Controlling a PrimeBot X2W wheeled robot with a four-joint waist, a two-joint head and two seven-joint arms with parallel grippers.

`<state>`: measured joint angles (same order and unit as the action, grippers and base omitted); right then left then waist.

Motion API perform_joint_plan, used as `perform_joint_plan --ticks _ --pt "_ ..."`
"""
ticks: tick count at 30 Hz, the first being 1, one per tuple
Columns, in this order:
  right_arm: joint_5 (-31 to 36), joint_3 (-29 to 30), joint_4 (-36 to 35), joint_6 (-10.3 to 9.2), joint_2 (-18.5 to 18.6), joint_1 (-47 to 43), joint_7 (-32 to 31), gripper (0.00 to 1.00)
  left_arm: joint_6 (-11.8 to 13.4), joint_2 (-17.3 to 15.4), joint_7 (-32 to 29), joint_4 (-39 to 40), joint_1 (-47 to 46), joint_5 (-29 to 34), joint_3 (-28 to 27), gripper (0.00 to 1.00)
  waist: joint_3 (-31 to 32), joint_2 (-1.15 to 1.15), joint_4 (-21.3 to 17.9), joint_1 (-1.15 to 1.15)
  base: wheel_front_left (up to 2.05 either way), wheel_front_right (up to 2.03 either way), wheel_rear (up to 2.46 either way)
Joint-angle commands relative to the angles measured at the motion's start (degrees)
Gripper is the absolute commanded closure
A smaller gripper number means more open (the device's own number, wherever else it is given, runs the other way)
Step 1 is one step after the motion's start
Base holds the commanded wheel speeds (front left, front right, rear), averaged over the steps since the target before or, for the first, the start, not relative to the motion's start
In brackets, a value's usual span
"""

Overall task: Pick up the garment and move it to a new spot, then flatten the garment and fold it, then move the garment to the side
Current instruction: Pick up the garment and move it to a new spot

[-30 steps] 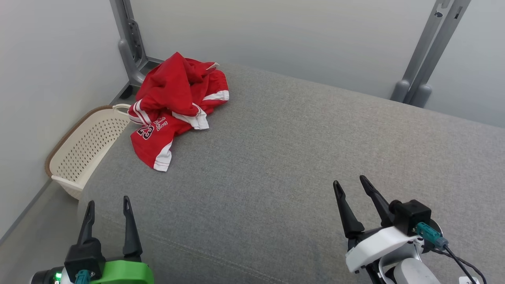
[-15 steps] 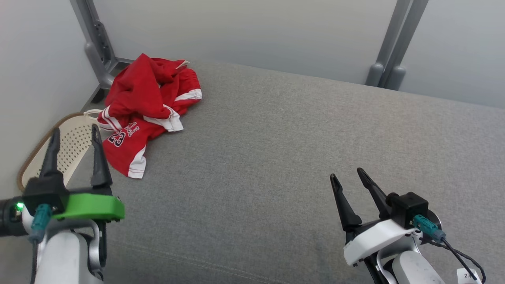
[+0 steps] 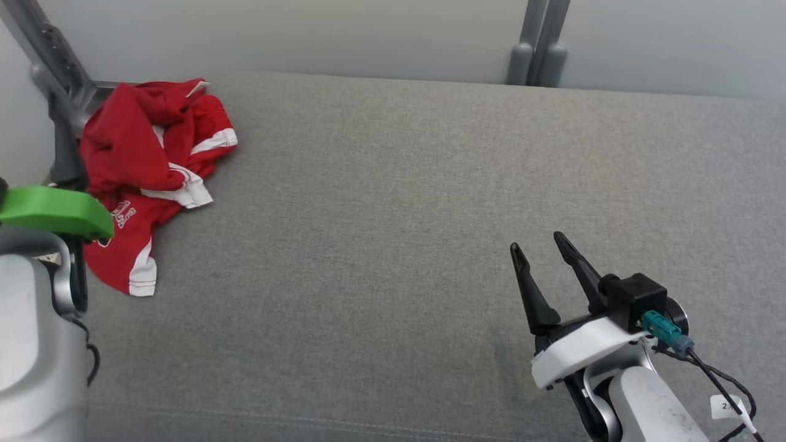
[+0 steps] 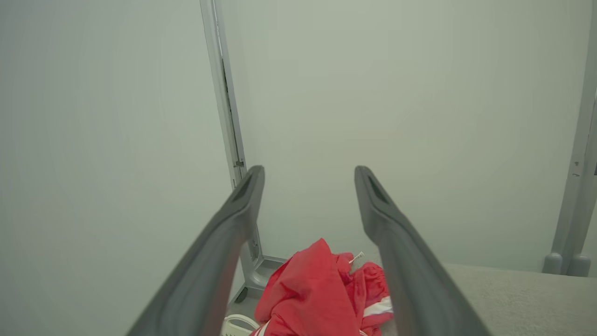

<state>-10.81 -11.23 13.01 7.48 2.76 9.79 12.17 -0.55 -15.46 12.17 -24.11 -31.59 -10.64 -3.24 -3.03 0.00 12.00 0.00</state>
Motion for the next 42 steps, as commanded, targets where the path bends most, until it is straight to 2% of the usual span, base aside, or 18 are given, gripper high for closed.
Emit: perform_joint_plan --ticks 1,7,11,22,30,34,42 --pt "0.2 -0.1 -0.3 0.01 0.2 0.8 0.0 0.0 -0.4 -0.8 -0.3 -1.0 -1.8 -0.1 0.0 0.0 -3.1 0.0 -3.1 0.0 0.0 0.0 0.0" --pt "0.4 -0.7 -1.0 0.01 0.2 2.5 0.1 0.0 -2.3 -3.6 -1.2 -9.1 -9.6 -1.6 -0.5 0.0 -6.0 0.0 -6.2 0.0 0.0 0.0 0.0" --pt "0.9 -0.7 -1.1 0.01 0.2 3.6 0.1 0.0 -3.6 -5.6 -2.2 -17.1 -14.9 -2.8 -1.0 0.0 -7.7 0.0 -8.5 0.0 0.0 0.0 0.0" --pt "1.9 -1.2 -2.0 0.01 0.2 5.9 -0.5 0.0 -5.4 -9.9 -3.8 -33.5 -22.3 -4.2 -0.4 0.0 -12.2 0.0 -12.7 0.0 0.0 0.0 0.0" --pt "2.6 -1.1 -2.9 0.01 0.2 6.6 -0.7 0.0 -5.5 -11.5 -5.5 -41.5 -24.4 -5.2 -0.3 0.0 -14.8 0.0 -14.0 0.0 0.0 0.0 0.0" --pt "3.0 -0.9 -3.3 0.01 0.2 6.8 -0.9 0.0 -4.5 -12.2 -6.7 -44.8 -24.6 -4.9 0.3 0.0 -16.1 0.0 -14.3 0.0 0.0 0.0 0.0" --pt "3.6 -1.0 -4.3 0.02 0.2 7.1 -1.6 0.0 -3.8 -12.5 -8.2 -47.9 -24.5 -6.3 -0.2 0.0 -18.3 0.0 -14.1 0.0 0.0 0.0 0.0"
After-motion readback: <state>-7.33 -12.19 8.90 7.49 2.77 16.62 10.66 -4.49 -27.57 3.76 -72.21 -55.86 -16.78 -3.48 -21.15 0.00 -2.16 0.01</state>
